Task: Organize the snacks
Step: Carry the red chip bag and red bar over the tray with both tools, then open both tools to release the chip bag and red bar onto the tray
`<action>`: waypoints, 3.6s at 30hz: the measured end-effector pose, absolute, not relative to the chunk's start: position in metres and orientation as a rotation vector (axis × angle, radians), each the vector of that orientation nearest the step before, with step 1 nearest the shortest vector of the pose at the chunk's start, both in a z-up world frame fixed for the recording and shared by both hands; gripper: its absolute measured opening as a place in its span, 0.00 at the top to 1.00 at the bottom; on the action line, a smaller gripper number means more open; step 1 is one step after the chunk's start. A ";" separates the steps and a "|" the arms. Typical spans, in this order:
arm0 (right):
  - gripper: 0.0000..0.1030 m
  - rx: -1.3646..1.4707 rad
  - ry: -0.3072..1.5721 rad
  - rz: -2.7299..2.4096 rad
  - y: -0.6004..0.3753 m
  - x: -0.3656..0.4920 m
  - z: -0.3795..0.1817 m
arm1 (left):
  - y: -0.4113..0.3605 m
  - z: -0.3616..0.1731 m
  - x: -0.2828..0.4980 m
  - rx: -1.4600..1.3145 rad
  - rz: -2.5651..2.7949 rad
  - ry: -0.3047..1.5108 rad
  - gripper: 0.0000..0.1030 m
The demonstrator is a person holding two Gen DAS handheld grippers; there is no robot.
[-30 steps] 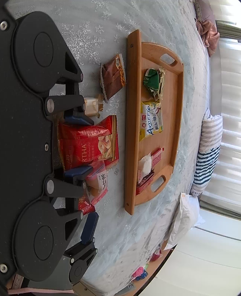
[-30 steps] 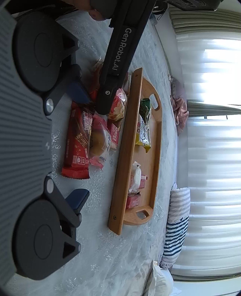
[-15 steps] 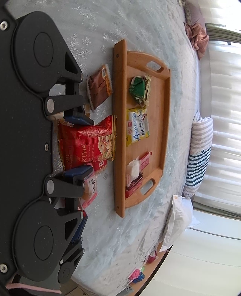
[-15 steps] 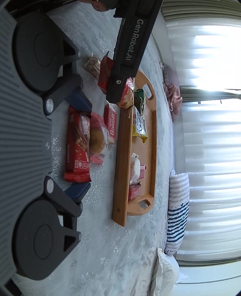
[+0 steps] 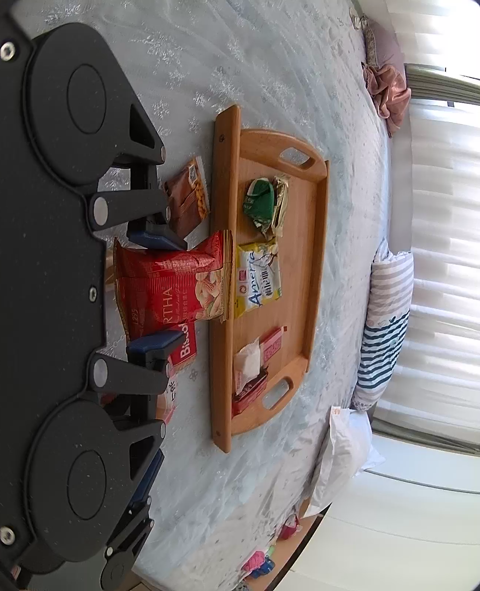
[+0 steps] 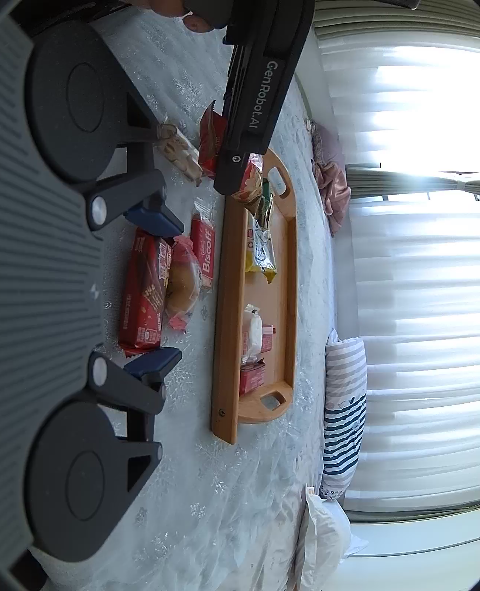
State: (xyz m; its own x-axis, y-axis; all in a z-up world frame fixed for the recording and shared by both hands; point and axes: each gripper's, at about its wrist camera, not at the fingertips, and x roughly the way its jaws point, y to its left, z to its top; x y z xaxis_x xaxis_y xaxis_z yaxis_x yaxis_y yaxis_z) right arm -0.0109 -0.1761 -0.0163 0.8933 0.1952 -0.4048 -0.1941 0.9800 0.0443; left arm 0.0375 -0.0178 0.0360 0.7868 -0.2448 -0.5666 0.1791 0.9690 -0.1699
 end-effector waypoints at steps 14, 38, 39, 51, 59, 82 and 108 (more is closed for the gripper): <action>0.34 0.000 0.346 0.144 -0.190 0.009 0.016 | 0.007 0.060 0.061 -0.123 -0.173 0.567 0.58; 0.33 0.166 0.401 0.171 -0.224 0.151 0.046 | 0.037 0.084 0.180 -0.182 -0.192 0.606 0.58; 0.33 0.172 0.413 0.180 -0.225 0.159 0.047 | 0.038 0.085 0.188 -0.182 -0.189 0.608 0.58; 0.33 0.135 0.575 0.191 -0.231 0.250 0.032 | 0.048 0.062 0.264 -0.176 -0.123 0.715 0.58; 0.32 0.073 0.618 0.192 -0.220 0.269 0.018 | 0.048 0.041 0.283 -0.150 -0.093 0.742 0.58; 0.31 0.065 0.648 0.190 -0.220 0.282 0.002 | 0.037 0.022 0.294 -0.073 -0.085 0.742 0.58; 0.18 0.066 0.644 0.163 -0.218 0.281 0.001 | 0.029 0.015 0.290 -0.038 -0.097 0.742 0.40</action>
